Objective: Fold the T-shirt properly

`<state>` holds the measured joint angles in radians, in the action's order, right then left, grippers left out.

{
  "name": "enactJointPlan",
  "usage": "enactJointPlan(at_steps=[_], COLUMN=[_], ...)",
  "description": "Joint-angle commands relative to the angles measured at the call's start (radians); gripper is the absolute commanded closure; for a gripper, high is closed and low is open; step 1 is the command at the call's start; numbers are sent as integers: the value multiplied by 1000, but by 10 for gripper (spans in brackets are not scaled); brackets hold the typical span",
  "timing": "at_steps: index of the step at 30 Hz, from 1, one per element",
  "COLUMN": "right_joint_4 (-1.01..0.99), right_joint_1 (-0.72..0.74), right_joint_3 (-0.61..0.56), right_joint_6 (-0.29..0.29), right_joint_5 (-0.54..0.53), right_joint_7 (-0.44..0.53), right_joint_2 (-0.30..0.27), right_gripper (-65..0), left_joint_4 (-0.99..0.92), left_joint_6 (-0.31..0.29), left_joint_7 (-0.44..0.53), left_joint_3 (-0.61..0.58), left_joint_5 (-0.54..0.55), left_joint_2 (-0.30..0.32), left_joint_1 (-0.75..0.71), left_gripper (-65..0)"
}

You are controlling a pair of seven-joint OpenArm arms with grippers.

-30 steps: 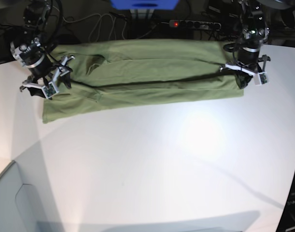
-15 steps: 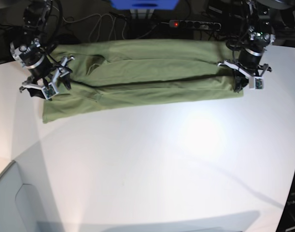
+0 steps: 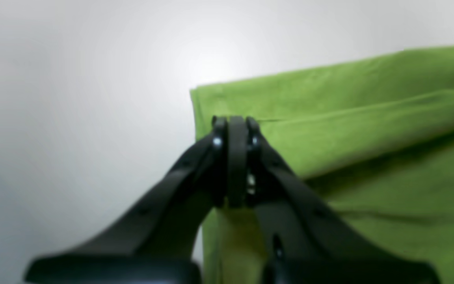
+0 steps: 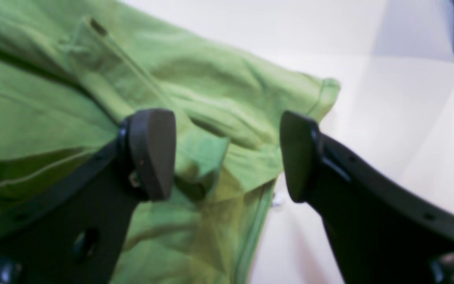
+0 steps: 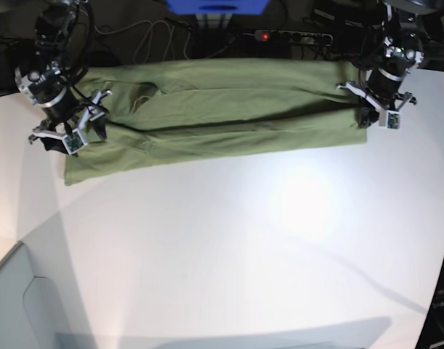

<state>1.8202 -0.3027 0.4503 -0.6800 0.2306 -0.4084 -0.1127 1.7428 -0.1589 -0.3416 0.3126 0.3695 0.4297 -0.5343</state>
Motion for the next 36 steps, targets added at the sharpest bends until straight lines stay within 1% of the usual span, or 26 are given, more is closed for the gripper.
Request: enactJointPlan(at_steps=[1,3,10,11,15,16,18,21,25,28,32,33,36], right_joint_4=[17,17,17,17,17,17,19,23,42,66,71,68,66], right_joint_1=[3,3,3,3,3,3,3,3,3,3,3,3,3], right_joint_3=[3,3,3,3,3,3,2,-26,-87,-130,-173,-175,-175], right_joint_6=[-18,-18,-18,-18,-18,-18,-18,-18,-18,-18,-18,-18,-18], right_joint_5=[-15,-15,-15,-15,-15,-15,-15,-15,-15,-13,-12,-12,-12], right_joint_7=[21,21,21,21,21,21,21,21,21,21,21,21,21], right_joint_2=[-8,-8,-8,-8,-8,-8,-8,-6,-8,-8,-8,-8,-8], right_gripper=[-397,-397,-397,-397,-397,-397,-397,-397,-397,-397,-396,-396,-396], left_joint_4=[18,18,16,16,19,24,30,50,141,197,181,151,79], left_joint_6=[2,2,2,2,8,6,5,5,3,3,6,5,3], left_joint_7=[25,25,25,25,25,25,25,25,25,25,23,9,-92], left_joint_3=[-10,-40,-59,-54,-51,-51,-51,-46,18,44,50,49,49], left_joint_5=[4,6,4,4,4,4,6,9,13,15,12,15,15], left_joint_2=[27,44,44,42,42,42,42,44,36,33,33,33,30], left_joint_1=[-2,-2,3,1,-2,-4,-5,-19,-53,-54,-31,-13,55], left_gripper=[0,0,0,-21,-167,-190,-210,-214,-213,-213,-213,-213,-213])
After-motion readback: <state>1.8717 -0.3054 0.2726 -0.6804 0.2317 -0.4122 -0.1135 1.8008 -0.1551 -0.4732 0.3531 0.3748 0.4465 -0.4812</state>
